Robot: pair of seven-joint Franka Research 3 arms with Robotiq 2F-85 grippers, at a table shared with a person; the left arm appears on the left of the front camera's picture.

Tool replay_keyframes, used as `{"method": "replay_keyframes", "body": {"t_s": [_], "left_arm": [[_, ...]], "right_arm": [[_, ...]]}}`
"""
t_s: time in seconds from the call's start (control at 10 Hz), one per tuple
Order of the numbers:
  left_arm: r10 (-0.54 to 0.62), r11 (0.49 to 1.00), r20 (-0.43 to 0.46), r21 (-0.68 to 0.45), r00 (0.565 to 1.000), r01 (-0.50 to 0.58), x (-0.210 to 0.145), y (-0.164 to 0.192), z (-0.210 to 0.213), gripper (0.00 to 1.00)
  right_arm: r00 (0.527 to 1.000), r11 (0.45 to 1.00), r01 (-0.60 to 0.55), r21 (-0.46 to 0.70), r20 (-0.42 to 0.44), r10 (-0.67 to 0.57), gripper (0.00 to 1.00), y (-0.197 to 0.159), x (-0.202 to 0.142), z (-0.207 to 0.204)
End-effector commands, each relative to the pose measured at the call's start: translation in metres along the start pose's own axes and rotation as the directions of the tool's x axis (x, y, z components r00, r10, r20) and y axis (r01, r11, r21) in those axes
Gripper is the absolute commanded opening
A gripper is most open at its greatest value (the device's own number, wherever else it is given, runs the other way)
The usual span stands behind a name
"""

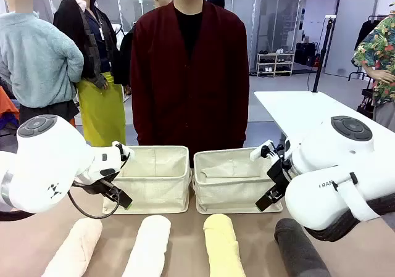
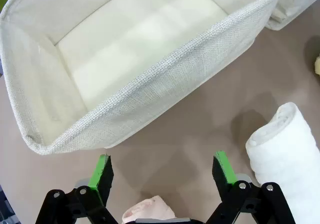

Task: Divide the towels into two baskets.
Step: Pick up one hotel-folded towel and place it in the Fabric basket indicated by the person.

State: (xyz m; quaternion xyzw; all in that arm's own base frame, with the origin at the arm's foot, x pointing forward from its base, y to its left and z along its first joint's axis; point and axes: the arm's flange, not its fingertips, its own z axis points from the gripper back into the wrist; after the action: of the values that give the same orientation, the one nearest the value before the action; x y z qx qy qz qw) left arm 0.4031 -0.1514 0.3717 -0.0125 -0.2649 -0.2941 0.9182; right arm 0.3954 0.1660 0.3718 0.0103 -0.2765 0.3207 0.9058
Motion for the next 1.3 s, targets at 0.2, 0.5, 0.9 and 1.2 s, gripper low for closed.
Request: {"method": "replay_keyframes", "body": {"t_s": [0.2, 0.5, 0.9, 1.2], "left_arm": [[0.000, 1.000, 0.000, 0.000, 1.000, 0.000, 0.000, 0.000, 0.000, 1.00], [0.000, 1.000, 0.000, 0.000, 1.000, 0.000, 0.000, 0.000, 0.000, 1.00], [0.000, 1.000, 0.000, 0.000, 1.000, 0.000, 0.000, 0.000, 0.000, 1.00], [0.005, 1.000, -0.035, -0.019, 0.999, -0.005, 0.006, -0.001, 0.019, 1.00]], "right_arm": [[1.000, 1.000, 0.000, 0.000, 0.000, 0.000, 1.00, 0.000, 0.000, 0.000], [1.000, 1.000, 0.000, 0.000, 0.000, 0.000, 1.00, 0.000, 0.000, 0.000], [1.000, 1.000, 0.000, 0.000, 0.000, 0.000, 1.00, 0.000, 0.000, 0.000], [1.000, 0.998, 0.009, 0.056, 0.015, -0.010, 1.00, -0.006, 0.010, 0.024]]}}
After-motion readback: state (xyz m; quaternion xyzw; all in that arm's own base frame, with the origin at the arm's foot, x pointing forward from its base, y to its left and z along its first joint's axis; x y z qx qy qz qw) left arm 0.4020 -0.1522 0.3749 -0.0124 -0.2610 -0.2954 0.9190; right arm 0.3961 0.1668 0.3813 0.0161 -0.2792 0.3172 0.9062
